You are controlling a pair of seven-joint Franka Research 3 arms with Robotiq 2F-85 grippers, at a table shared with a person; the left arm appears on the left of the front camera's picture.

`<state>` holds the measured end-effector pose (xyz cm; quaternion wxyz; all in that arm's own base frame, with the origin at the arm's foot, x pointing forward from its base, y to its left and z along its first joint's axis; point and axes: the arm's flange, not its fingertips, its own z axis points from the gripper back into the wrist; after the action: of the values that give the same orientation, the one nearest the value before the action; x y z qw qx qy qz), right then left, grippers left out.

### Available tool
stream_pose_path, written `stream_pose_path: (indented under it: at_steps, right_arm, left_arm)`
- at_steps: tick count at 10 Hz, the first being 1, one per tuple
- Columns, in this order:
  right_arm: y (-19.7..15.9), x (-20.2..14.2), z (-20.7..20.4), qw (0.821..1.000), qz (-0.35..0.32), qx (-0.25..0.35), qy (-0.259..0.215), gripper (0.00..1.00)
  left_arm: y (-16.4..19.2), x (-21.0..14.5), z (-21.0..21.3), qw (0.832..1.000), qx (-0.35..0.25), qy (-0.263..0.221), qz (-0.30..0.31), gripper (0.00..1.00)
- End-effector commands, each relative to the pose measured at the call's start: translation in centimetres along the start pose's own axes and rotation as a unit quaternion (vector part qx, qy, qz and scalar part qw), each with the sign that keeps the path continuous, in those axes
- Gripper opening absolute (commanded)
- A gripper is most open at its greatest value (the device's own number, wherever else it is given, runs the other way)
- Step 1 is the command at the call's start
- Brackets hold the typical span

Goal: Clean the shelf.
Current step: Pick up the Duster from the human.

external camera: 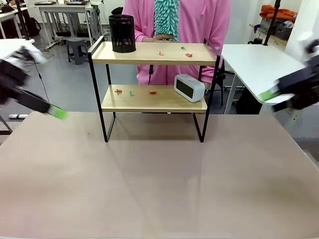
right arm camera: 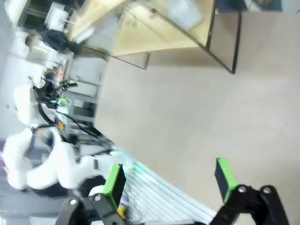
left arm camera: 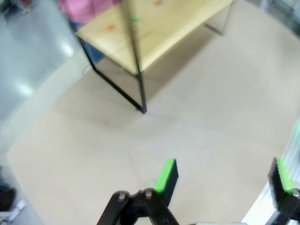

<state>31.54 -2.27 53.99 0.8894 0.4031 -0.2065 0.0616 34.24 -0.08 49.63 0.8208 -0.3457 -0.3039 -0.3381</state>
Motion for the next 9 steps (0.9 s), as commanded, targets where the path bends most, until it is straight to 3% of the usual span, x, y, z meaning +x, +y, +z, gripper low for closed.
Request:
stream_pose_path:
  at_steps: [1, 4, 5, 6, 9]
  right_arm:
    - [-7.2, 0.7, 1.7, 0.978, -0.165, 0.094, -0.084, 1.00]
    - [-15.4, -2.1, 1.4, 0.943, -0.270, 0.161, -0.111, 1.00]
    - [-15.6, -2.8, 0.0, 0.945, -0.275, 0.111, -0.140, 1.00]
    - [-14.9, -1.9, 3.9, 0.950, -0.265, 0.134, -0.098, 1.00]
    - [-14.9, -1.9, 3.9, 0.950, -0.265, 0.134, -0.098, 1.00]
  left_arm:
    - [4.6, -5.1, 2.9, 0.985, -0.055, -0.130, 0.096, 1.00]
    - [9.1, -9.0, 3.7, 0.944, -0.094, -0.239, 0.206, 1.00]
    - [10.1, -9.0, 3.1, 0.932, -0.057, -0.230, 0.276, 1.00]
    - [8.4, -9.1, 6.3, 0.955, -0.072, -0.215, 0.191, 1.00]
    - [8.4, -9.1, 6.3, 0.955, -0.072, -0.215, 0.191, 1.00]
